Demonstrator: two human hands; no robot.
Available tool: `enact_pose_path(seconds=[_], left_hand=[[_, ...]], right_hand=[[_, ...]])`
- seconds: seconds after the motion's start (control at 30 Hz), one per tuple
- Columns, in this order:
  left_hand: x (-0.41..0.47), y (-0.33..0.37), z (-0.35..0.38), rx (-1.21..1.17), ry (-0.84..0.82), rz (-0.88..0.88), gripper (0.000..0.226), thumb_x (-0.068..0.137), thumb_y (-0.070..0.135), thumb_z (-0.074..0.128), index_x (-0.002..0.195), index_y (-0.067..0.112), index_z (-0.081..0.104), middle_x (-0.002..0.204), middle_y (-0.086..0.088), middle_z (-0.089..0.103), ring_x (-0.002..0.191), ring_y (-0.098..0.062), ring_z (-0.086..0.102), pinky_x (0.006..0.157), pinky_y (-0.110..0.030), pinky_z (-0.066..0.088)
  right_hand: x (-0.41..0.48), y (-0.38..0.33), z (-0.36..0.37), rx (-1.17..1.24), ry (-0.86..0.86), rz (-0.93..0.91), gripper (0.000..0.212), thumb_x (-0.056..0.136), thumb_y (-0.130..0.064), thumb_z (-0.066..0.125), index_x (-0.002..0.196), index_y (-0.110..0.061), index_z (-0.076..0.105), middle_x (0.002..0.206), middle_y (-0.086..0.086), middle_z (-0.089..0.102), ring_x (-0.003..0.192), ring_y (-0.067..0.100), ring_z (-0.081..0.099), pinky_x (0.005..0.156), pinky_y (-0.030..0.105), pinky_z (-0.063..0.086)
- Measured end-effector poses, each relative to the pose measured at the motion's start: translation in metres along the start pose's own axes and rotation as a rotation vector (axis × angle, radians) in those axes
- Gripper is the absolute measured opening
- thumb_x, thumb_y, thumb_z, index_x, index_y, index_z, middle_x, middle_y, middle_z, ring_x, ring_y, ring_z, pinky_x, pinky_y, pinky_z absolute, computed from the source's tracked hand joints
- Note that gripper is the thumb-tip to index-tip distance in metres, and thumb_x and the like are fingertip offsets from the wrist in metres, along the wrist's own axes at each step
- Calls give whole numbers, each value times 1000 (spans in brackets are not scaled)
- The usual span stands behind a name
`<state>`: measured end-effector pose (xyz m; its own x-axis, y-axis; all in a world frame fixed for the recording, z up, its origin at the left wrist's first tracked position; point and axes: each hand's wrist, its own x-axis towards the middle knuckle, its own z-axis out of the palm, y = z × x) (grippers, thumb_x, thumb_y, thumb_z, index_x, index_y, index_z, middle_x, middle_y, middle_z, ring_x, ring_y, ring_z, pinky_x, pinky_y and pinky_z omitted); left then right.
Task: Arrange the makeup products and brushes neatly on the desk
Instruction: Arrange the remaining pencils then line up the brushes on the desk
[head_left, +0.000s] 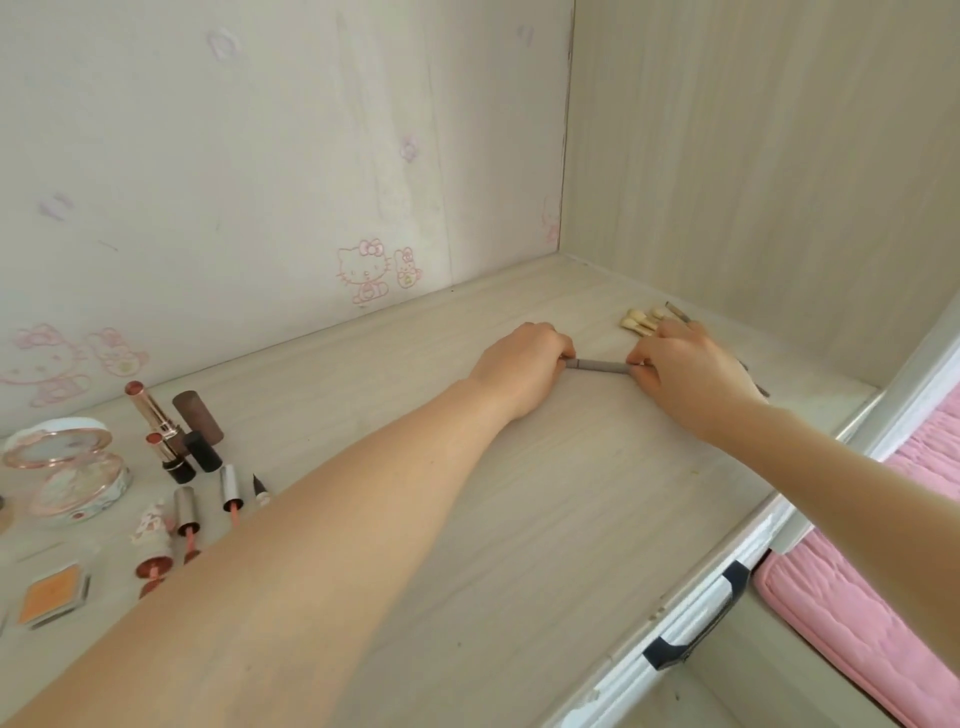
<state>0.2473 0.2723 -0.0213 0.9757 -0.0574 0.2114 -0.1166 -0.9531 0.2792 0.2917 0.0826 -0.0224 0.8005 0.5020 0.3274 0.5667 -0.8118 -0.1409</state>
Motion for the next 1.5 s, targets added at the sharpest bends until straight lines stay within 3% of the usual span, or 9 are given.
enact_pose_path(seconds=[0.13, 0.37, 0.53, 0.7, 0.87, 1.1, 1.5], left_hand=[[-30, -1, -6, -75, 43, -23, 24, 95, 14, 49, 110, 15, 67, 114, -6, 62, 109, -24, 54, 92, -39, 45], [-89, -4, -32, -115, 73, -44, 21, 93, 19, 51, 108, 23, 65, 104, -4, 61, 102, -19, 54, 88, -38, 47], [-136, -15, -56, -164, 121, -61, 16, 91, 18, 57, 103, 23, 67, 98, 4, 65, 95, -12, 57, 83, -32, 48], [-193, -24, -80, -236, 170, -76, 12, 87, 15, 64, 95, 22, 70, 93, 12, 68, 87, -4, 60, 83, -23, 48], [-249, -34, -102, -266, 242, -113, 13, 85, 14, 68, 94, 24, 71, 90, 17, 66, 86, 2, 59, 79, -7, 41], [-321, -55, -126, -256, 311, -193, 15, 82, 14, 72, 94, 23, 73, 88, 18, 67, 86, 4, 58, 74, -5, 39], [-413, -91, -144, -243, 409, -339, 20, 79, 10, 74, 93, 25, 73, 87, 15, 69, 83, 2, 61, 77, -7, 42]], right_hand=[[-18, -12, -8, 65, -10, -39, 19, 94, -24, 55, 105, -14, 67, 104, 6, 60, 108, 29, 48, 84, 39, 45], [-49, -40, -24, 168, 11, -131, 9, 92, -27, 58, 99, -22, 61, 88, -7, 61, 79, 15, 55, 57, 23, 37], [-68, -71, -35, 308, 8, -194, 5, 87, -19, 66, 91, -20, 65, 81, -8, 63, 78, 16, 59, 68, 28, 48], [-98, -113, -44, 489, 41, -206, 10, 83, -14, 70, 88, -22, 68, 73, -21, 59, 76, -4, 58, 66, 6, 41], [-121, -156, -51, 548, 45, -288, 10, 84, -15, 69, 88, -24, 68, 77, -17, 62, 80, -1, 57, 69, 7, 42], [-139, -218, -47, 651, -40, -297, 16, 83, -17, 69, 82, -33, 66, 74, -21, 62, 82, -3, 55, 64, 4, 36], [-153, -310, -28, 680, -96, -446, 14, 83, -10, 65, 84, -23, 68, 76, -16, 63, 80, 2, 55, 70, 9, 39]])
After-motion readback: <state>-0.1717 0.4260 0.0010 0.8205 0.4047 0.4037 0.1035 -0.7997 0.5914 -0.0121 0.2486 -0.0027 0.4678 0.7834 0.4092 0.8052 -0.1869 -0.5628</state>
